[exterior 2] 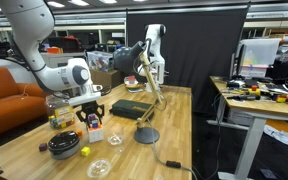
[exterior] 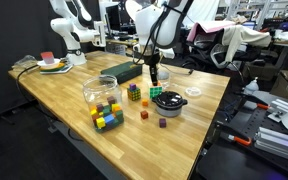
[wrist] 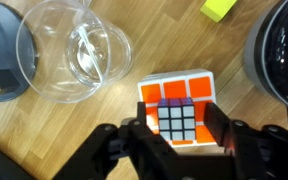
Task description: Pick up the small square box and put them on top of the big square box
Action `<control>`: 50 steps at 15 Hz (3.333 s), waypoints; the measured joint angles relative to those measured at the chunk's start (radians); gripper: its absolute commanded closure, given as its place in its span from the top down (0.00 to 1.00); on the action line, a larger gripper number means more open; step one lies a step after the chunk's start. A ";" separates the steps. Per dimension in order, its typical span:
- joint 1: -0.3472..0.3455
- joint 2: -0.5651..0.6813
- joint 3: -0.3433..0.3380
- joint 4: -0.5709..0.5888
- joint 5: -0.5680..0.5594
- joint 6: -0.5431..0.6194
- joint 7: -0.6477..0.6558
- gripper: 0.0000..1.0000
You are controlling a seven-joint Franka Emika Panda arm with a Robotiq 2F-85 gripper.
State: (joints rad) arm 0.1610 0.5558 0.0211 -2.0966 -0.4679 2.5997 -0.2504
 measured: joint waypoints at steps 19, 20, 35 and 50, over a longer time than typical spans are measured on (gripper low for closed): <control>0.007 -0.169 0.060 -0.137 0.018 0.069 0.010 1.00; 0.007 -0.182 0.073 -0.164 0.021 0.082 0.010 1.00; 0.007 -0.224 0.168 -0.292 0.068 0.164 -0.041 1.00; 0.019 0.022 0.244 -0.154 0.068 0.191 -0.259 1.00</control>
State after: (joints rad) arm 0.1795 0.5777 0.2650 -2.2509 -0.3996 2.7906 -0.5093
